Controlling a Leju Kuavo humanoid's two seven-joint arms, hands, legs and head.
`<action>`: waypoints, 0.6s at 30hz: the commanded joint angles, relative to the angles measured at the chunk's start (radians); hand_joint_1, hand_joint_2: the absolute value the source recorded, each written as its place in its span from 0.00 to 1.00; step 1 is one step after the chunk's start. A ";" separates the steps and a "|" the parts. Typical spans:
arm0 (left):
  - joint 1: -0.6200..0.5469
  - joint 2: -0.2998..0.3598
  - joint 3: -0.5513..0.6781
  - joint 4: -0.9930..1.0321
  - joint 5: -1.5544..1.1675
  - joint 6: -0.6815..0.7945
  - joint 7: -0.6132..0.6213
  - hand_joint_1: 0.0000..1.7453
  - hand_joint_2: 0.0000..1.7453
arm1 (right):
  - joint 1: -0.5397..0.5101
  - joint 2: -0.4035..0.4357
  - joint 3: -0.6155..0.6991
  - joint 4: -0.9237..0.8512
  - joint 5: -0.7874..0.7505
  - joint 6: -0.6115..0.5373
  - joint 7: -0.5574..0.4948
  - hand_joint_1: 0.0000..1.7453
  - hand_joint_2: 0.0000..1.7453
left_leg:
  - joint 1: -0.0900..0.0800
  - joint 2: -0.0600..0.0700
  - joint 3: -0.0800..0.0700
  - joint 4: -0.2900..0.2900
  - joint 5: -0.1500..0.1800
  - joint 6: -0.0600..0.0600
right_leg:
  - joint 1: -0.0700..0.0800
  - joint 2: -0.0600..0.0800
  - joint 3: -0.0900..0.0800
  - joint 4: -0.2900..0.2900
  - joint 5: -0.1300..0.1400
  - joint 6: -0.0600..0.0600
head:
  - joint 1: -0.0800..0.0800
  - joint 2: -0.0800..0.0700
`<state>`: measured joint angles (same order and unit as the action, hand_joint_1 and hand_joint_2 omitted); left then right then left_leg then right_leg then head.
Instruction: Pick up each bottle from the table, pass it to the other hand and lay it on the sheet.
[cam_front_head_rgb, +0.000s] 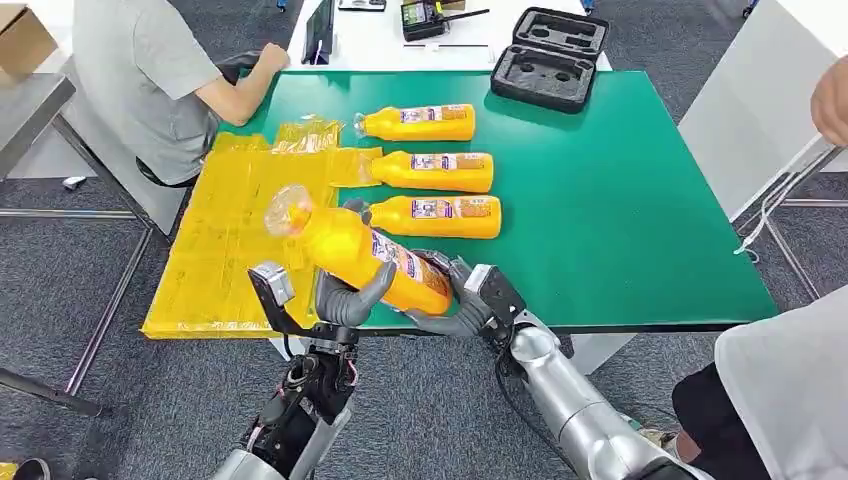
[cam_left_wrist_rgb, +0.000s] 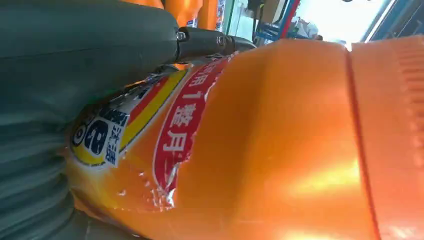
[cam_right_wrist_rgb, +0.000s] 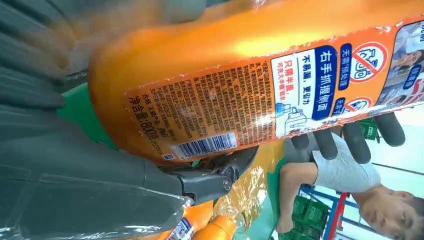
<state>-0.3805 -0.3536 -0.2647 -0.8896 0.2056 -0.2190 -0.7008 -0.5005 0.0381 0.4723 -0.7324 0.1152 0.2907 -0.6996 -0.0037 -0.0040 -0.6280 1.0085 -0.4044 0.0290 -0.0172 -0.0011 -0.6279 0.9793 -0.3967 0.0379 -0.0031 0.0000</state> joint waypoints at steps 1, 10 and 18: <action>-0.042 0.005 -0.003 0.069 0.001 -0.003 0.003 0.00 1.00 | -0.041 -0.020 0.043 0.005 0.000 0.005 0.001 1.00 1.00 | 0.000 0.000 0.002 0.000 -0.001 -0.001 | 0.000 0.000 0.002 0.000 -0.001 -0.001 | 0.000 0.000; -0.052 0.005 0.007 0.075 -0.001 -0.032 0.003 0.00 1.00 | -0.041 -0.020 0.102 -0.002 0.002 0.018 0.001 1.00 1.00 | 0.001 0.001 0.006 0.000 -0.003 -0.002 | 0.001 0.000 0.006 0.000 -0.003 -0.002 | 0.000 0.000; -0.027 0.011 0.020 0.032 -0.026 -0.043 0.003 0.00 1.00 | -0.046 -0.044 0.044 -0.030 -0.024 -0.019 0.001 1.00 1.00 | 0.000 0.000 0.003 0.000 -0.002 -0.001 | 0.000 0.000 0.003 0.000 -0.001 -0.001 | 0.000 0.000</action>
<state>-0.3851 -0.3536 -0.2605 -0.8812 0.1995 -0.2499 -0.7012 -0.5020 0.0278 0.5138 -0.7481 0.1026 0.2853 -0.6996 -0.0037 -0.0040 -0.6280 1.0085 -0.4044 0.0290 -0.0172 -0.0012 -0.6279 0.9793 -0.3967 0.0379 -0.0027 0.0000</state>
